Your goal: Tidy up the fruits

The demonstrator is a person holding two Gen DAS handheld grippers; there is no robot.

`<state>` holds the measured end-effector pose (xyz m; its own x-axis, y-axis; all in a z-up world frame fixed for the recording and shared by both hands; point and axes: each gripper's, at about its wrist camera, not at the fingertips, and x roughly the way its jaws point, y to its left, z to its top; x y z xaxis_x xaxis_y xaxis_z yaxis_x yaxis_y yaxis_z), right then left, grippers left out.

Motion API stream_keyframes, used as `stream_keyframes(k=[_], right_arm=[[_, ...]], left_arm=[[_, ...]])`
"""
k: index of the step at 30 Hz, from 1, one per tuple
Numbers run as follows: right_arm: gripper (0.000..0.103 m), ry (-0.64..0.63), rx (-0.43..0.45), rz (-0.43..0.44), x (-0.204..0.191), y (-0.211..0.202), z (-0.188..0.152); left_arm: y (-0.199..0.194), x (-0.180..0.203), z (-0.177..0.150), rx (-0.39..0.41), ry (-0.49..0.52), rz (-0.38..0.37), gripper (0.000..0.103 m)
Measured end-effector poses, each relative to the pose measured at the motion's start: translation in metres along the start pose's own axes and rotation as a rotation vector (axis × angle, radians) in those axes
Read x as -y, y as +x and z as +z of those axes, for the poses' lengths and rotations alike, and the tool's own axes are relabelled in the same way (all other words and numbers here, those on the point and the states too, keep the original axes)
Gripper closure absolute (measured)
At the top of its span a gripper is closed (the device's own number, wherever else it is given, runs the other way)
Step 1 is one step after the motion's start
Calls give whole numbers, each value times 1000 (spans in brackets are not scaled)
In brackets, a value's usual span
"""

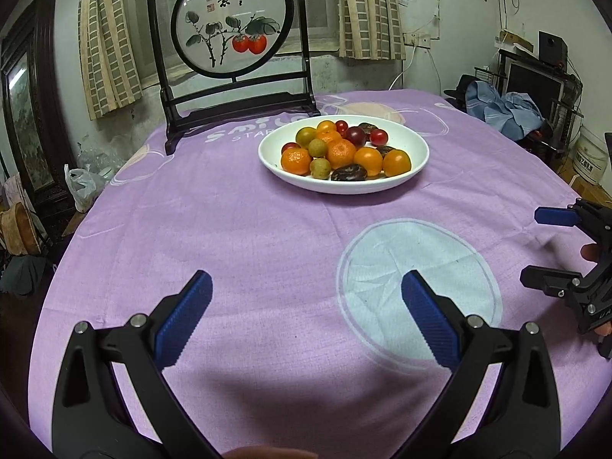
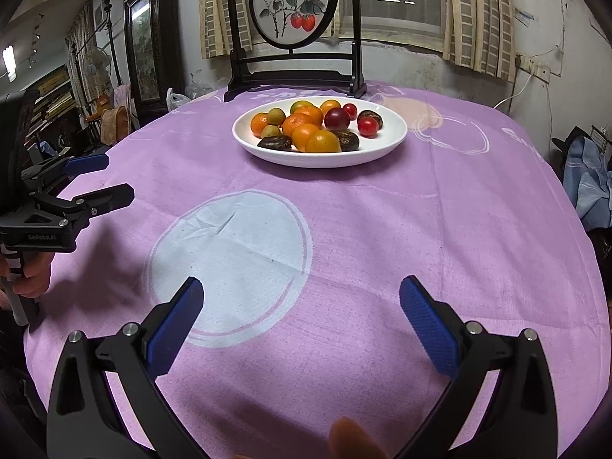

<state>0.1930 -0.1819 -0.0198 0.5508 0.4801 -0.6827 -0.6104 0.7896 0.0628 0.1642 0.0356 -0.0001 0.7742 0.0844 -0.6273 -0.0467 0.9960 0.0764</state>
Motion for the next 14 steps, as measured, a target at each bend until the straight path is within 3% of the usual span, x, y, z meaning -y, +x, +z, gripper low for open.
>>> stream_keyframes(k=[14], right_arm=[[1,-3,1,-5,0,-1,0]], left_arm=[[1,-2,0,5,-2,30,2]])
